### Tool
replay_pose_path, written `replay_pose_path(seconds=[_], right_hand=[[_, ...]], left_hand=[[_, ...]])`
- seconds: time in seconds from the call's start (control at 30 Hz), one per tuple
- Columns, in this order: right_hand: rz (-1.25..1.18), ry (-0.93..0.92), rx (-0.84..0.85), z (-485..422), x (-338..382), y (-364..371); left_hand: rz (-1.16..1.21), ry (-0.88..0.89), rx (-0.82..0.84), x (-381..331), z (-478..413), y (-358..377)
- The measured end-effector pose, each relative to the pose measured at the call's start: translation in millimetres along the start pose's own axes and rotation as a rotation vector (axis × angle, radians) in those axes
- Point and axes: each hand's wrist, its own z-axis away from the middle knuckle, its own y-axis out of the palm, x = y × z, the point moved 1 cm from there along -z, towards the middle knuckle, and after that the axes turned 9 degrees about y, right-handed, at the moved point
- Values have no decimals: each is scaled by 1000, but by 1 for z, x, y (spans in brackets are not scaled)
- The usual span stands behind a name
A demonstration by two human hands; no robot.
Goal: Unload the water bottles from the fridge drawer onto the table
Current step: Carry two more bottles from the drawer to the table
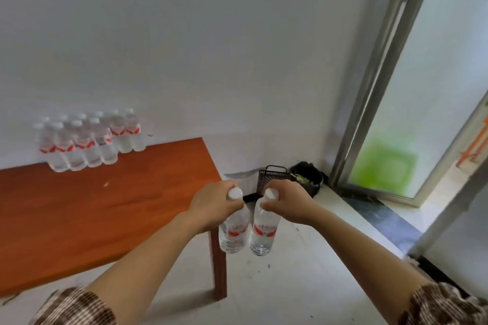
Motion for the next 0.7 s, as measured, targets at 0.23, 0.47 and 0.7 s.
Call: replay_pose_path(seconds=[0.23, 0.47, 0.7], right_hand=[[109, -175, 76, -116, 93, 43], [159, -259, 67, -212, 182, 88], [236, -303, 57, -311, 256, 140]], left_hand=[[-7, -145, -61, 117, -37, -64], [-55, -202, -150, 213, -70, -122], [-81, -152, -71, 331, -120, -166]])
